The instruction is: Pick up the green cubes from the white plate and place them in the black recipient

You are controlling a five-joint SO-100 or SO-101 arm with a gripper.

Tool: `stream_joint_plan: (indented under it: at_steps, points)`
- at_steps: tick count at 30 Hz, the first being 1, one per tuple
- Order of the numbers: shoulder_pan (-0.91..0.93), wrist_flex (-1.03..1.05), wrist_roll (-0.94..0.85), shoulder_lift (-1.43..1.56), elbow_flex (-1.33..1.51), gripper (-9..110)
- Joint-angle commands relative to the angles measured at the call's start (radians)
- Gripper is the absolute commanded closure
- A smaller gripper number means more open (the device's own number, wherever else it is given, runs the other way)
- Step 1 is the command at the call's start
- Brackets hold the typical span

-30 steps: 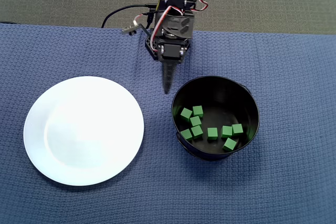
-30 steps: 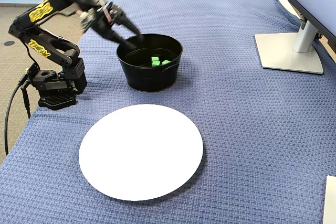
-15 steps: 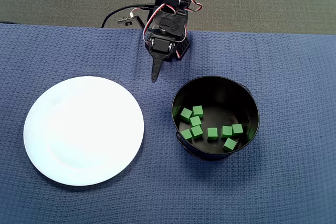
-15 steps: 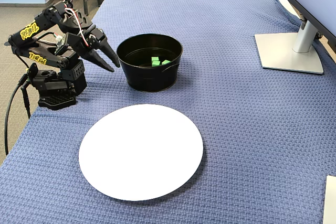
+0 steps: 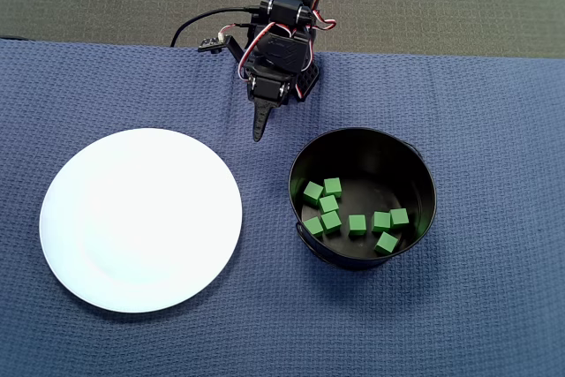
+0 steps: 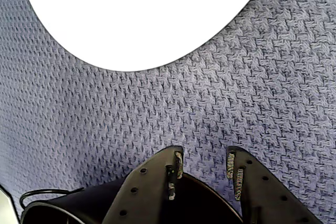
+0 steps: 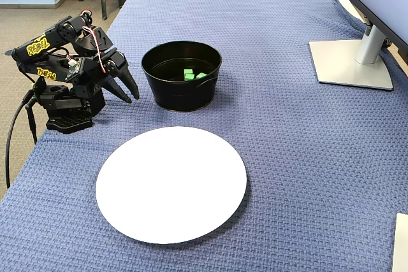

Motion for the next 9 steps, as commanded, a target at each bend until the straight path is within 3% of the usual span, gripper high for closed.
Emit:
stream_joint_plan:
  at_steps: [1,9]
  points:
    - [0.002,0.0,-0.003,0.014,0.002,102]
    - [0.0,0.006,-0.02,0.017,0.011,102]
